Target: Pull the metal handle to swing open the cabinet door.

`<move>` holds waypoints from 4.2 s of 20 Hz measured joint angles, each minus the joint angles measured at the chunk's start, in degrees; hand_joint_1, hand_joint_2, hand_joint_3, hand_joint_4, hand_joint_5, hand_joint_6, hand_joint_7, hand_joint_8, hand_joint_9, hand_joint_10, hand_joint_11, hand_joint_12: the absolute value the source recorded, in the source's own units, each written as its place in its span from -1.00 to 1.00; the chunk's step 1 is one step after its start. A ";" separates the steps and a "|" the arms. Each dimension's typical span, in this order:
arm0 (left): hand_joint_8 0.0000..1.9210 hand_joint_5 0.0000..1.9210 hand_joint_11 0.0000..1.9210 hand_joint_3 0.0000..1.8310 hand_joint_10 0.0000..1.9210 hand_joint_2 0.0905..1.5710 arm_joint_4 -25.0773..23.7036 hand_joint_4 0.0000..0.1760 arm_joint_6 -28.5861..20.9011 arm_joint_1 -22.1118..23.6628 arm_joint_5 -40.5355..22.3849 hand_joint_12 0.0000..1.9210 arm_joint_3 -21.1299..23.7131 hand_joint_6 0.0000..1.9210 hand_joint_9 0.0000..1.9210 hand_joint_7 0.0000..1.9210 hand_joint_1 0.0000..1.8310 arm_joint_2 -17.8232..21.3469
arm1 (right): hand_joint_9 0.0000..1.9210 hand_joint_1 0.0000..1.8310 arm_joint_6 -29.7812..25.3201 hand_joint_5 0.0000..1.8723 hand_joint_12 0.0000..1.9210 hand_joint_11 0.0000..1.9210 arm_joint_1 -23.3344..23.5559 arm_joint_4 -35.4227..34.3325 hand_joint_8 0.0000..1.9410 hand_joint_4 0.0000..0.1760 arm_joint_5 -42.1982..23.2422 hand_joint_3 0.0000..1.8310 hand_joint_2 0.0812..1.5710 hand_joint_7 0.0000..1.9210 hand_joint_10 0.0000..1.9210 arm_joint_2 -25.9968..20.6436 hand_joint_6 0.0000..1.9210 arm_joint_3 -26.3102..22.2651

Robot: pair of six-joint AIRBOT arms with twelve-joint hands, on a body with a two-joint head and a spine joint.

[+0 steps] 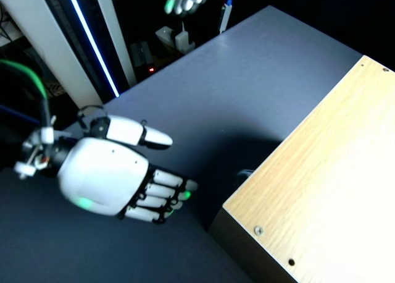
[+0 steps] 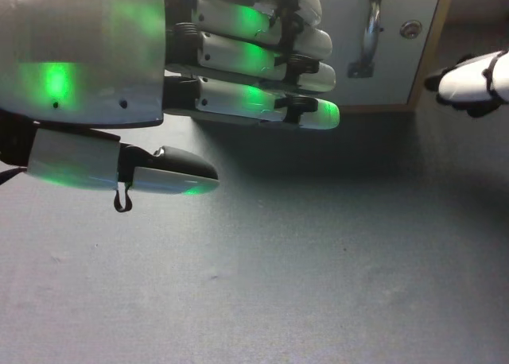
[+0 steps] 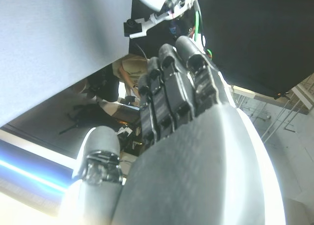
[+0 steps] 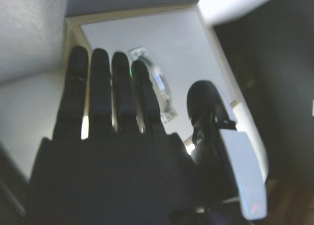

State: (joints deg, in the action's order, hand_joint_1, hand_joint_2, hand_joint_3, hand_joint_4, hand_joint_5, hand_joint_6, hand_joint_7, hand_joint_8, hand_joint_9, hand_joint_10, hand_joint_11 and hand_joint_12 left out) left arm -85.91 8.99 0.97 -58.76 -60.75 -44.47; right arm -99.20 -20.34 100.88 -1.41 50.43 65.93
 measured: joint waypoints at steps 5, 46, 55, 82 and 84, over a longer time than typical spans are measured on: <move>-1.00 -0.66 -1.00 -0.99 -0.99 0.99 -0.02 -1.00 0.00 0.00 -0.02 -0.18 0.00 -1.00 -0.63 -0.61 -1.00 0.00 | -0.73 -1.00 -0.02 -0.72 -0.24 -1.00 -0.59 -13.75 -1.00 -1.00 3.96 -1.00 0.83 -0.70 -0.99 0.07 -0.99 0.13; -1.00 -0.66 -0.99 -0.99 -1.00 1.00 0.00 -1.00 0.00 0.00 -0.02 -0.15 0.00 -0.99 -0.62 -0.60 -1.00 0.00 | -0.71 -1.00 -1.20 -0.73 -0.20 -1.00 5.38 -31.28 -1.00 -1.00 14.67 -1.00 0.84 -0.69 -1.00 9.27 -0.99 1.57; -0.99 -0.64 -0.99 -0.99 -0.99 1.00 -0.02 -1.00 0.00 0.00 -0.04 -0.15 0.00 -0.99 -0.61 -0.59 -1.00 0.00 | -0.71 -1.00 -1.62 -0.72 -0.15 -1.00 5.38 -31.26 -1.00 -1.00 13.66 -1.00 0.84 -0.68 -1.00 10.64 -1.00 3.52; -1.00 -0.63 -0.99 -0.99 -0.99 1.00 0.00 -1.00 0.00 0.00 -0.02 -0.17 0.00 -1.00 -0.61 -0.58 -1.00 0.00 | -0.73 -1.00 -2.21 -0.75 -0.24 -1.00 2.23 -30.16 -1.00 -1.00 10.64 -1.00 0.84 -0.71 -0.99 6.47 -1.00 -3.13; -1.00 -0.63 -0.99 -0.99 -1.00 1.00 -0.02 -1.00 0.00 0.00 -0.02 -0.17 0.00 -1.00 -0.61 -0.59 -1.00 0.00 | -0.73 -1.00 -2.21 -0.75 -0.24 -1.00 2.23 -30.16 -1.00 -1.00 10.73 -1.00 0.85 -0.71 -0.99 6.62 -1.00 -2.03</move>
State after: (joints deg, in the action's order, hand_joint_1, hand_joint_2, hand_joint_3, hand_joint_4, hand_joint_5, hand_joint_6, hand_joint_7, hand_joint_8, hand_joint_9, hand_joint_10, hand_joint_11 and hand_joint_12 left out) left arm -85.93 8.99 0.97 -58.78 -60.75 -44.47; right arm -101.41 -18.11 70.72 9.32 57.06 63.90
